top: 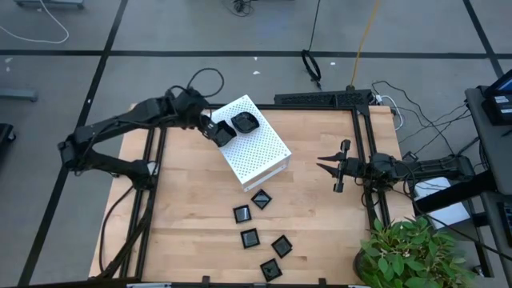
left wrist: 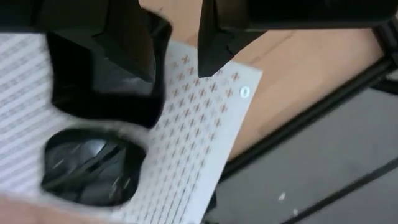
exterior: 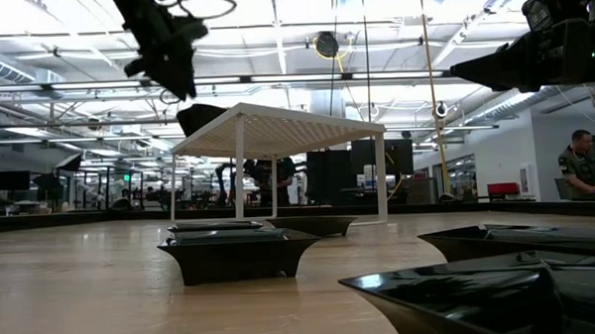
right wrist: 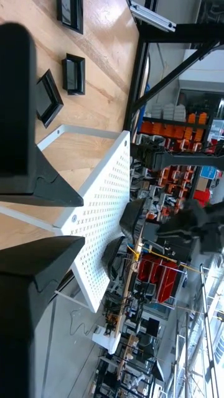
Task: Pick & Place Mini shaped plates
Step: Put the square plate on the shelf
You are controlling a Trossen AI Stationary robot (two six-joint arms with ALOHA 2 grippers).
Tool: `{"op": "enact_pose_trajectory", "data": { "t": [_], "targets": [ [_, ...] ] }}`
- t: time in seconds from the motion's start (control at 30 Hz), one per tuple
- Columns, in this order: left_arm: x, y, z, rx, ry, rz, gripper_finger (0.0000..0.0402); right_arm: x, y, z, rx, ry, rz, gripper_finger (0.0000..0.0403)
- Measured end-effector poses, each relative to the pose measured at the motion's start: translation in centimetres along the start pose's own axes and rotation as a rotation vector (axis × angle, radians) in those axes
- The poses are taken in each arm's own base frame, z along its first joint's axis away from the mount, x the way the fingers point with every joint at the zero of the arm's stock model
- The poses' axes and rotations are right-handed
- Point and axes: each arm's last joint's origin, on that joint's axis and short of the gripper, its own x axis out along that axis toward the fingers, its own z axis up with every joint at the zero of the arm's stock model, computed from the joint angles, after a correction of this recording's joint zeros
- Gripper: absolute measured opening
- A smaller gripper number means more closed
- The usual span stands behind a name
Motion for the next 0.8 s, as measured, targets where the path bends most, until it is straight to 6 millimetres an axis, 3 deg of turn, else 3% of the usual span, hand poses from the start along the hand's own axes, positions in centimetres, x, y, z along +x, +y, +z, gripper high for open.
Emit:
{"op": "enact_pose_trajectory", "data": {
  "t": [0.17, 0.3, 0.47, 0.67, 0.8],
  "targets": [
    [-2.2, 0.2, 0.4, 0.001, -0.080, -0.086, 0.0122, 0.0, 0.0, 0.0, 0.000, 0.000, 0.000, 0.0073],
    [-3.2, -0.1, -0.9, 0.081, -0.082, -0.190, 0.0122, 0.0, 0.0, 0.0, 0.000, 0.000, 0.000, 0.0073],
    [-3.7, -1.1, -5.4, 0.116, -0.233, -0.223, 0.0122, 0.0, 0.0, 0.0, 0.000, 0.000, 0.000, 0.0073],
    [-4.0, -2.2, -12.4, 0.216, -0.354, -0.512, 0.0122, 0.0, 0.0, 0.0, 0.000, 0.001, 0.000, 0.0073],
    [-4.1, -2.1, -15.2, 0.243, -0.467, -0.623, 0.0122, 0.0, 0.0, 0.0, 0.000, 0.001, 0.000, 0.0073]
  ]
}}
